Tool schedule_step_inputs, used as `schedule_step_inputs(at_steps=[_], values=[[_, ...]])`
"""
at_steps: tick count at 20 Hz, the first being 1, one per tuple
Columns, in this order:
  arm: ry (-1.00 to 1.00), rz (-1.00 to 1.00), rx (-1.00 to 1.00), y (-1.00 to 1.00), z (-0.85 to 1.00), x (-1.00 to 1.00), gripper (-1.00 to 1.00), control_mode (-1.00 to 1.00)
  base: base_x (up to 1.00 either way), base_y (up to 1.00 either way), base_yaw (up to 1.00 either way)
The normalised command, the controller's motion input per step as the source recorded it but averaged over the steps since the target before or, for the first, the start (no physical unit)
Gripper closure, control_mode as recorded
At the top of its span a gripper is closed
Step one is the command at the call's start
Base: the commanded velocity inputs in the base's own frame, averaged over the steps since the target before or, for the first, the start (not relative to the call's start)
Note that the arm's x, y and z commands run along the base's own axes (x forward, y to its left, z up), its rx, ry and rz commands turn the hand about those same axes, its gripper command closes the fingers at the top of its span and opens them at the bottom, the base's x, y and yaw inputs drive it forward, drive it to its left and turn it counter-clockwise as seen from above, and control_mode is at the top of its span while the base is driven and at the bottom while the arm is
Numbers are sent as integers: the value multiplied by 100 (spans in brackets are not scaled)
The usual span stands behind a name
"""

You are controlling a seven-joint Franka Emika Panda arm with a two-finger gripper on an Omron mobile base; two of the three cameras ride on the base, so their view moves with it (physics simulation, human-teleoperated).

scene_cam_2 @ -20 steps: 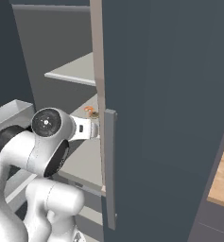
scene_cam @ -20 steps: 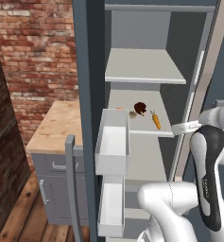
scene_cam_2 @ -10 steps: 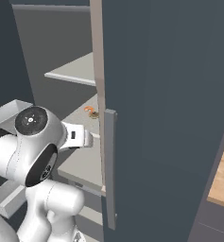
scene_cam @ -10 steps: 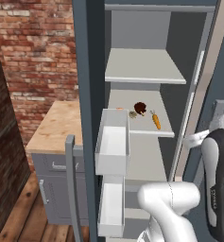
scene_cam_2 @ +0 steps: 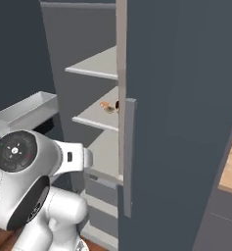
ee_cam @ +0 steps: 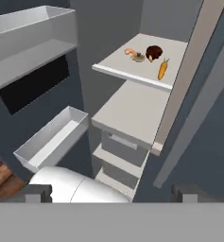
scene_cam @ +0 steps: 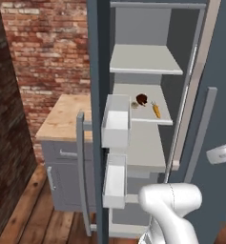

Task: Take the mushroom and shrimp from the highest rack and move them to the second highest rack where the steak and carrot are located, to maximize freezer space. Close the freezer door after rearranging.

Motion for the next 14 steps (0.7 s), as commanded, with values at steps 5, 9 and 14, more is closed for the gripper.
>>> schedule_step_inputs(at_steps=[5,9,14], values=[[0,0,0,0,0,0,-100,100,-80,81,0],[0,0,0,0,0,0,-100,100,-52,100,0],[0,0,0,0,0,0,-100,100,-34,100,0]])
